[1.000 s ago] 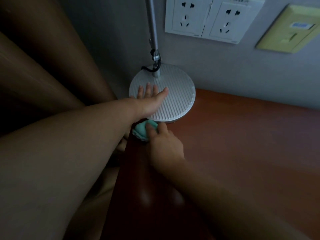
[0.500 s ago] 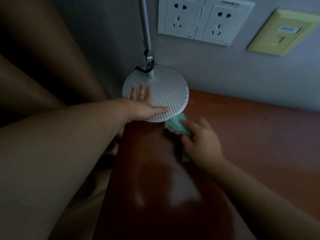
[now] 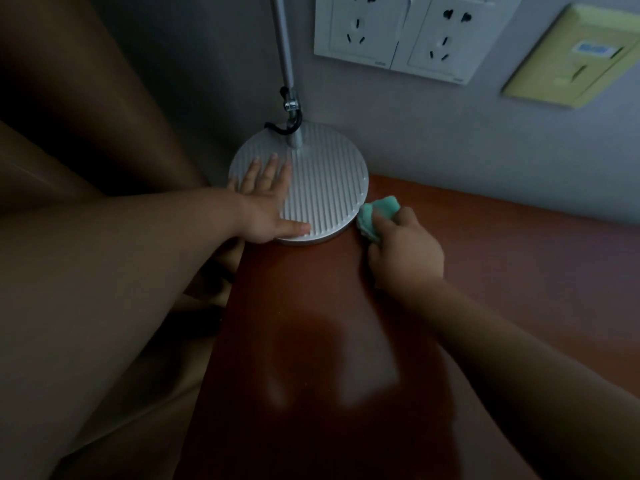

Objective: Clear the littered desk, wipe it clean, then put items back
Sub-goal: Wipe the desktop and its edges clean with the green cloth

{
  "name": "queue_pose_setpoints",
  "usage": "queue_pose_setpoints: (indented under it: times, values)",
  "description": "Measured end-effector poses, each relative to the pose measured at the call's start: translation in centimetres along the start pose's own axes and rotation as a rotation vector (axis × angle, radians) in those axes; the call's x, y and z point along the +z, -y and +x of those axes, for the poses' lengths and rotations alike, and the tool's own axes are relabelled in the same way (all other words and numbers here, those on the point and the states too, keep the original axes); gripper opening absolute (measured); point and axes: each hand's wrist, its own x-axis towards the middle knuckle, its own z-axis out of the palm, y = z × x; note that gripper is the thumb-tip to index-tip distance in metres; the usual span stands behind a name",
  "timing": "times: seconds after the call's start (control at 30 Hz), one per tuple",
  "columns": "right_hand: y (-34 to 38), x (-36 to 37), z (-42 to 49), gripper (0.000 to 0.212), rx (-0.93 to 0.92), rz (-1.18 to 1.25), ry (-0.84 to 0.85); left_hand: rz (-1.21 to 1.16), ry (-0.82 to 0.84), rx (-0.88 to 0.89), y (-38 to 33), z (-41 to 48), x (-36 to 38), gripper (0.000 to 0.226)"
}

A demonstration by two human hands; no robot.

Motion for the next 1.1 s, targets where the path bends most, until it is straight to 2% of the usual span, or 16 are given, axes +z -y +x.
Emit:
queue_pose_setpoints:
  times: [0.13, 0.4, 0.53, 0.67, 0.73, 0.8, 0.87, 0.93, 1.0, 1.1]
  values:
    - [3.1, 1.3, -1.7, 0.046, 0.017, -0.030, 0.014, 0.028, 0.006, 0.006, 0.4, 0.1, -0.2, 0.104]
    - [7.8, 1.8, -4.5, 0.041, -0.138, 0.060, 0.133, 0.052, 0.001, -0.002, 0.5, 0.5, -0.3, 0.105]
    - [11.1, 2.9, -5.1, 0.039, -0.286, 0.134, 0.124, 0.055, 0.009, -0.002, 0.4, 0.3, -0.3, 0.107]
    - [14.1, 3.5, -3.9, 0.036, -0.505, 0.256, 0.267, 0.028, 0.027, 0.002, 0.4, 0.0, -0.6, 0.106]
    - [13.5, 2.7, -4.5, 0.037, -0.643, 0.351, 0.284, 0.027, 0.027, 0.012, 0.6, 0.0, -0.8, 0.106]
    - [10.8, 1.7, -5.9, 0.037, -0.719, 0.422, 0.173, 0.039, 0.012, 0.031, 0.8, 0.0, -0.7, 0.105]
    - [6.6, 0.9, -6.3, 0.039, -0.686, 0.371, -0.006, 0.043, -0.020, 0.053, 1.0, 0.1, -0.5, 0.105]
    - [2.2, 0.7, -5.1, 0.040, -0.583, 0.211, -0.117, 0.045, -0.020, 0.065, 1.2, 0.2, -0.5, 0.105]
    - [-1.3, 0.7, -3.0, 0.039, -0.447, 0.068, -0.139, 0.043, 0.012, 0.068, 1.5, 0.4, -0.7, 0.106]
    - [-3.3, 0.0, 1.2, 0.039, -0.268, 0.049, -0.153, 0.045, 0.021, 0.078, 1.9, 0.7, -0.7, 0.107]
